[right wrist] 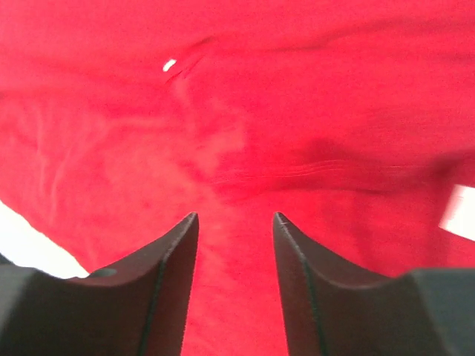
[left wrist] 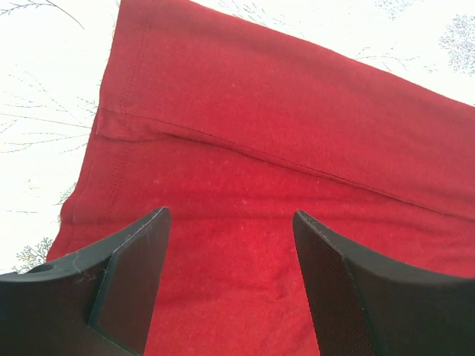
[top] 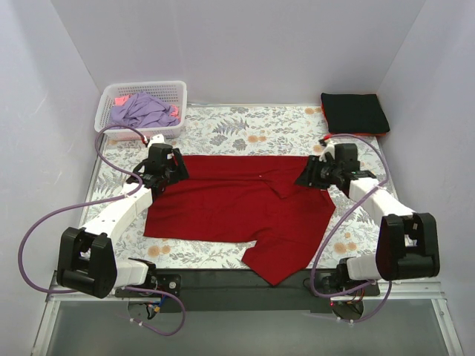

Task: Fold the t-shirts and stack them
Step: Fold the tshirt

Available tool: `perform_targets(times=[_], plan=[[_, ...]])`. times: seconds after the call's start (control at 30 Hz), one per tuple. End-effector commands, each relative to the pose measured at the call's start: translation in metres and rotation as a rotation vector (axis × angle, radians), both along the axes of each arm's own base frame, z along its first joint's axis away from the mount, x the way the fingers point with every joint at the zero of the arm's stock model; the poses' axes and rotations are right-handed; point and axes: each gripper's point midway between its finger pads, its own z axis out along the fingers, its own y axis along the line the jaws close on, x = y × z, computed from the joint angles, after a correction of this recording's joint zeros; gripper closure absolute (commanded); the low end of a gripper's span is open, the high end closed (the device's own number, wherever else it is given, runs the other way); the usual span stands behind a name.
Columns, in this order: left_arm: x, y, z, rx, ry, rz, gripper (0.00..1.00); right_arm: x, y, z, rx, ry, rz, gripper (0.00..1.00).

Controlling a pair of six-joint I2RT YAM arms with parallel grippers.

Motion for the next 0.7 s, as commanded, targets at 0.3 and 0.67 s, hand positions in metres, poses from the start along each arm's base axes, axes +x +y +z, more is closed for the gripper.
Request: perform_targets(times=[0.3,0.67], plan=[[0.003,-0.005,0.007,-0.006,-0.014,-0.025,0.34,0.047,-0.092,0.014,0.082,-0.175,-0.256,0.34],[0.004,-0.006,0.007,-0.008,-0.013,-0.029,0.34,0.083,-0.086,-0.014,0.199,-0.137,-0.166,0.37]])
